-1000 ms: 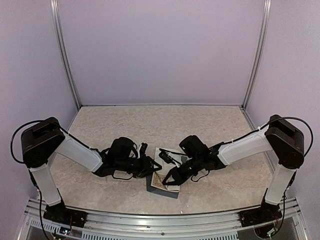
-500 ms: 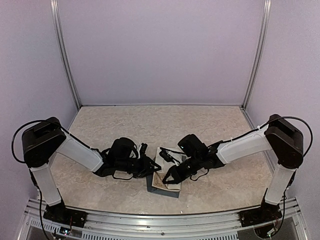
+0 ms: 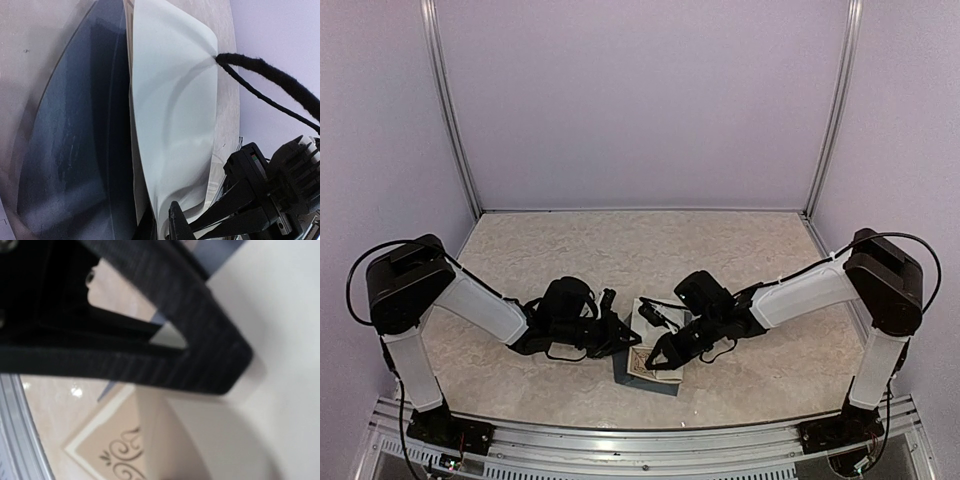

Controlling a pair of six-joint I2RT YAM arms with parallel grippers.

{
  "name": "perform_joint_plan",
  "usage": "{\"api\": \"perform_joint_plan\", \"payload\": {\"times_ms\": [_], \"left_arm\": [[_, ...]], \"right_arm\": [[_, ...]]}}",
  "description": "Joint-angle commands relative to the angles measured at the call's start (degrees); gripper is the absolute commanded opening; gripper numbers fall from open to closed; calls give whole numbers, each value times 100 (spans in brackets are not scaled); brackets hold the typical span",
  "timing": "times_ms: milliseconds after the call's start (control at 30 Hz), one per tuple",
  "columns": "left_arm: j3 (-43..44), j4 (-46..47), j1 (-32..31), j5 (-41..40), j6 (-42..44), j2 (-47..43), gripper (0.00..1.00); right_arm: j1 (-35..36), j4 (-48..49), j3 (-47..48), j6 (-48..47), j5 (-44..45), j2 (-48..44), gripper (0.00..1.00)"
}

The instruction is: Place the letter into the envelope and seal it

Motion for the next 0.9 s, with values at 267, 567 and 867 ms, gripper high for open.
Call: {"api": "perform_joint_plan", "payload": {"times_ms": [267,567,867], "left_arm": [[50,32,-4,66,51,58,0],[-335,1155,12,282,723,-713,0],[-438,1346,-362,195,1914,-2133,0]], "right_arm": [[50,-55,83,-33,-29,-241,16],[-331,296,-731,355,254,-2197,80],[-862,1508,-1920,899,467,-3888,93]]}}
